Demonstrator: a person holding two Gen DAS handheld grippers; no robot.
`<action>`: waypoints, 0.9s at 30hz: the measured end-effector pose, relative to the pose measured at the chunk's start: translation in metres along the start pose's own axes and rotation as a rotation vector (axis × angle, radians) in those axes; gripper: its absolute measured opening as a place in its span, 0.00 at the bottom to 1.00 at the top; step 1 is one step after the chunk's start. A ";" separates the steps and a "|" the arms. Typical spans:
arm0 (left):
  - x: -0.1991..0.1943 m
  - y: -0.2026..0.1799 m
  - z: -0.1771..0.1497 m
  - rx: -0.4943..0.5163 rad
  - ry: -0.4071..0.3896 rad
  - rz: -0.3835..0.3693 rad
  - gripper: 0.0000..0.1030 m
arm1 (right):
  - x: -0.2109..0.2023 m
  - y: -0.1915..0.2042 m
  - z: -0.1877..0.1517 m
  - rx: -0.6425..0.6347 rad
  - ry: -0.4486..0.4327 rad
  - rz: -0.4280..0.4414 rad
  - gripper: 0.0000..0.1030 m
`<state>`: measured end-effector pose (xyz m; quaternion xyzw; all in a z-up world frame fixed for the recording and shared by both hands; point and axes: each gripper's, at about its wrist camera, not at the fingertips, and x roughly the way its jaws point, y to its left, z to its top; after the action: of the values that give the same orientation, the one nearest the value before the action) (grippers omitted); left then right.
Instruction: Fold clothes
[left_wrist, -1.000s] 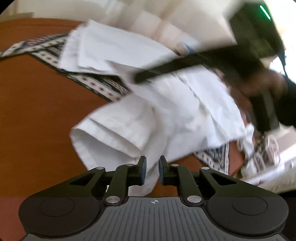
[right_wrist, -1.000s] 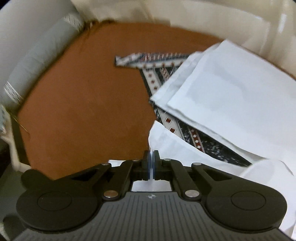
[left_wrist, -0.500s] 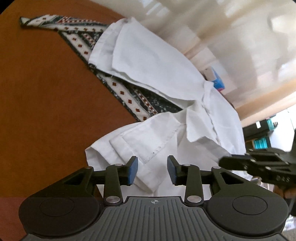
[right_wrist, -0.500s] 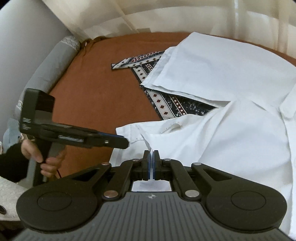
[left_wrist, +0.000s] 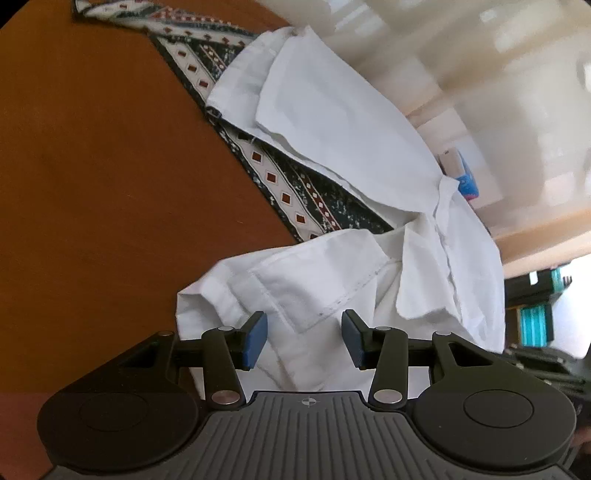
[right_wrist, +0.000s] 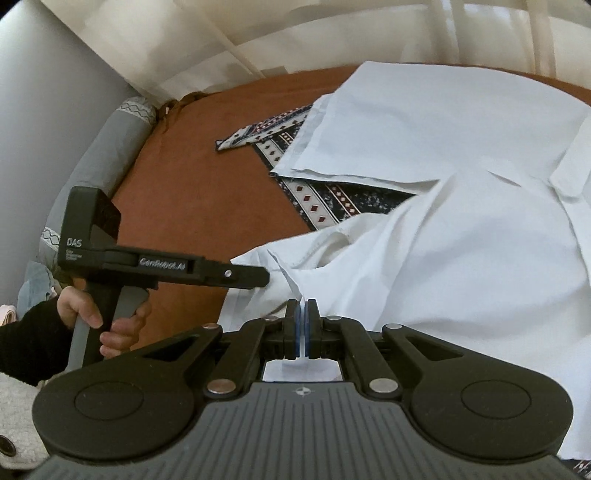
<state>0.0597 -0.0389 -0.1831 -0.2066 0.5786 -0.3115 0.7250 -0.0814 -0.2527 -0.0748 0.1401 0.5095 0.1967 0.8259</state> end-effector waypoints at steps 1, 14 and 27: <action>0.002 0.000 0.000 -0.009 0.001 -0.004 0.52 | -0.001 -0.001 0.000 0.000 -0.001 0.000 0.03; -0.045 -0.036 0.037 0.151 -0.198 0.062 0.00 | -0.014 0.008 0.014 -0.032 -0.061 0.105 0.03; -0.016 -0.011 0.154 0.212 -0.241 0.121 0.00 | 0.022 0.046 0.107 -0.025 -0.203 0.131 0.03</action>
<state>0.2043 -0.0457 -0.1266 -0.1295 0.4625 -0.2996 0.8243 0.0154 -0.2048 -0.0250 0.1819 0.4103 0.2416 0.8603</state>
